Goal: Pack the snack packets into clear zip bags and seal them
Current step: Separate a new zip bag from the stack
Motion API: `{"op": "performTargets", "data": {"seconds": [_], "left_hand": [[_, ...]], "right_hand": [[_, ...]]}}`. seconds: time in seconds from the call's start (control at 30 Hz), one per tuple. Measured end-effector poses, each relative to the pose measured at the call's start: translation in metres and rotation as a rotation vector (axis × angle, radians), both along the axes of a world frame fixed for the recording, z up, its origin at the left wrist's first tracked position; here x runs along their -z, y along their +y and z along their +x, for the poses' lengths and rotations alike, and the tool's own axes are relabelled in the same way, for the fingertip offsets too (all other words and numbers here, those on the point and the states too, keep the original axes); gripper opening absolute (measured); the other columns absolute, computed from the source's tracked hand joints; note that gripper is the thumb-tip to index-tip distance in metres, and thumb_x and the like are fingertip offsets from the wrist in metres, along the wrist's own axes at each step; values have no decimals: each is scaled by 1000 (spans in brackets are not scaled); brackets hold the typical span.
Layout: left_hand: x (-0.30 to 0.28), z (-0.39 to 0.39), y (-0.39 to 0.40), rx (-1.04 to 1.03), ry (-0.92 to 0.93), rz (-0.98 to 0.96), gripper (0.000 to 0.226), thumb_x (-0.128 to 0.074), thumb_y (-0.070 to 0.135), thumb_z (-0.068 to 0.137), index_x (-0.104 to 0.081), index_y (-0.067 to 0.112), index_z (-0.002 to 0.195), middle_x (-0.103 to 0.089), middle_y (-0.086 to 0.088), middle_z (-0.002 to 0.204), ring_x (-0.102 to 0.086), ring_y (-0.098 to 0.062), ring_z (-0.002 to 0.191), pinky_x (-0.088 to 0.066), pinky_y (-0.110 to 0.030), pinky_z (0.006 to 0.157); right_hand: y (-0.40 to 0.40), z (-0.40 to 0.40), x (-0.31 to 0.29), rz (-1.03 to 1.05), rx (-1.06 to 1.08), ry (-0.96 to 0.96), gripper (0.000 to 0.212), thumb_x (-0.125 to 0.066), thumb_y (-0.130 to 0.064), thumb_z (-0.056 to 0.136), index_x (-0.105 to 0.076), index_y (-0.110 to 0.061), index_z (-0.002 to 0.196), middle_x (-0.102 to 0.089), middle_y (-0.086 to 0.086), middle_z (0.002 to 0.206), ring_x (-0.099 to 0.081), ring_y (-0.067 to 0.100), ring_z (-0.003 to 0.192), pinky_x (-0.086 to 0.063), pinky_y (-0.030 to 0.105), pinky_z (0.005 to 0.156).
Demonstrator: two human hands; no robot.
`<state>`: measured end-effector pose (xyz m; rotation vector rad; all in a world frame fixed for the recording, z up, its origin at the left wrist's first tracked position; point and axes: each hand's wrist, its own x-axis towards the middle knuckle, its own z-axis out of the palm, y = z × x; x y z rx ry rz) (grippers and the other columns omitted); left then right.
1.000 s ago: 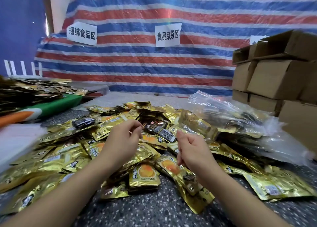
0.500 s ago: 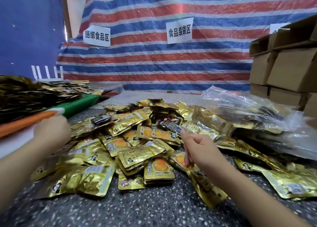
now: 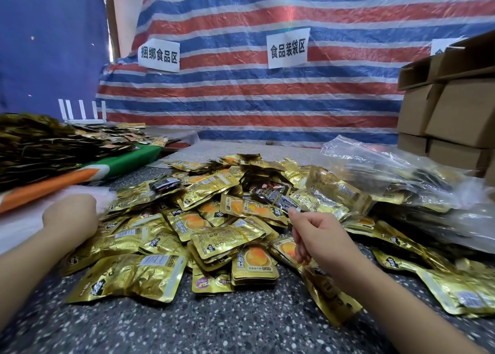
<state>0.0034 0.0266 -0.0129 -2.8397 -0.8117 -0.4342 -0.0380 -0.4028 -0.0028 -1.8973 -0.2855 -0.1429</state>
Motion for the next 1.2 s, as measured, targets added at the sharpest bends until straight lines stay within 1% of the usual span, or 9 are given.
{"op": "performTargets", "data": {"seconds": [0.1,0.27,0.33,0.43,0.57,0.73,0.83,1.0,1.2], "left_hand": [[1,1,3,11,-70,-20,23,-58,14,90,-60,12,68,-58,-4,69,-56,-21,64,-39,-23,50],[-12,2,-7,79,-263,-89,24,-58,28,96,-66,9,85,-60,-8,76,-55,-31,70,-43,-31,58],[-22,3,-23,127,-315,-55,17,-58,23,95,-63,8,100,-65,-13,84,-56,-33,71,-42,-33,56],[-36,8,-62,223,-394,-35,12,-48,2,92,-56,3,101,-64,-22,86,-49,-32,66,-37,-36,55],[-46,5,-135,460,-528,-227,27,-39,1,96,-44,9,121,-55,-11,76,-50,-28,62,-36,-36,50],[-40,-7,-237,722,-527,-481,43,-37,0,95,-37,13,136,-61,-4,83,-54,-19,66,-40,-35,50],[-33,-15,-277,869,-541,-637,55,-40,5,96,-26,18,148,-66,-9,102,-60,-26,82,-48,-40,65],[-9,-37,-293,1079,-377,-724,68,-40,12,97,-8,44,148,-67,1,93,-63,-19,76,-53,-47,68],[-7,-42,-286,1227,-295,-729,53,-40,16,99,-30,40,145,-59,17,119,-61,3,94,-51,-23,83]], "right_hand": [[-2,-1,0,-1,4,5,59,-48,-43,101,-54,-20,47,-53,7,43,-52,22,47,-43,34,58],[-1,-2,-2,-11,4,22,58,-47,-46,100,-58,-23,48,-56,6,45,-51,23,51,-44,33,58],[-2,-2,-3,-10,9,26,58,-48,-46,100,-57,-22,48,-57,6,46,-51,23,50,-44,34,59],[-2,-2,-2,-12,14,34,57,-48,-46,100,-57,-21,49,-57,7,46,-52,23,51,-45,36,60],[1,-2,-3,-8,17,45,56,-49,-46,100,-56,-21,50,-57,8,47,-53,24,51,-46,36,60],[0,-2,-3,20,24,79,52,-49,-42,101,-55,-15,56,-55,7,45,-53,22,49,-45,31,55],[0,0,-4,81,33,110,51,-50,-39,102,-55,-13,58,-52,5,43,-52,20,45,-41,24,46],[-8,3,-6,256,18,216,43,-46,-35,104,-56,-10,71,-49,5,47,-50,19,42,-40,27,44],[-9,5,-10,342,21,325,45,-37,-45,105,-55,-7,87,-52,2,53,-50,16,43,-42,26,42]]}}
